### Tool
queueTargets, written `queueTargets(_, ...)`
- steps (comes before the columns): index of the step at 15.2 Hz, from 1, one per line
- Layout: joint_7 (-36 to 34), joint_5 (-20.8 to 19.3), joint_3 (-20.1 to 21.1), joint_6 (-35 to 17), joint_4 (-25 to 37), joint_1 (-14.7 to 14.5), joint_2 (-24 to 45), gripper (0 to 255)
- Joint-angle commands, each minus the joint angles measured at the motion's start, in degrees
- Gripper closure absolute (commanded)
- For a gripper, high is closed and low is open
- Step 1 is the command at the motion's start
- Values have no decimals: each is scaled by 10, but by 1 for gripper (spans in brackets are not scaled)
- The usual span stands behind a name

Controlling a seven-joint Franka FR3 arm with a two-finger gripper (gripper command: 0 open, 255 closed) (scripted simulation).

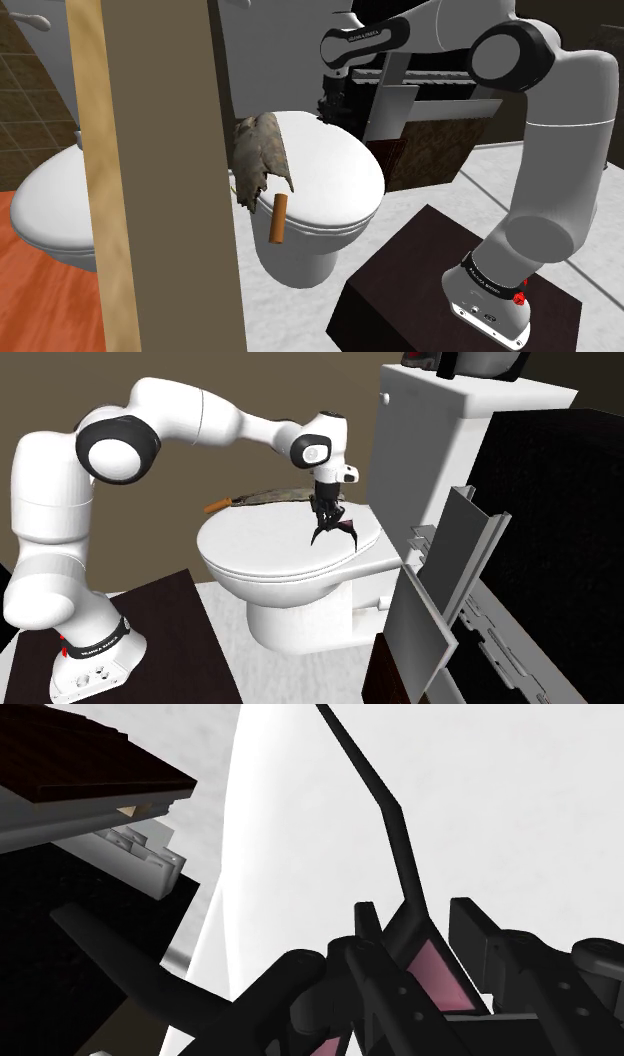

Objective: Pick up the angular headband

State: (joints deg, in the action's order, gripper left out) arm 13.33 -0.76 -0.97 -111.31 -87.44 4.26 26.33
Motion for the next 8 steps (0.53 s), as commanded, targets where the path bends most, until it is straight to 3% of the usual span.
queueTargets(1,0,0,0,16,11,-1,-4,255)
queueTargets(8,0,0,0,51,39,-1,-12,255)
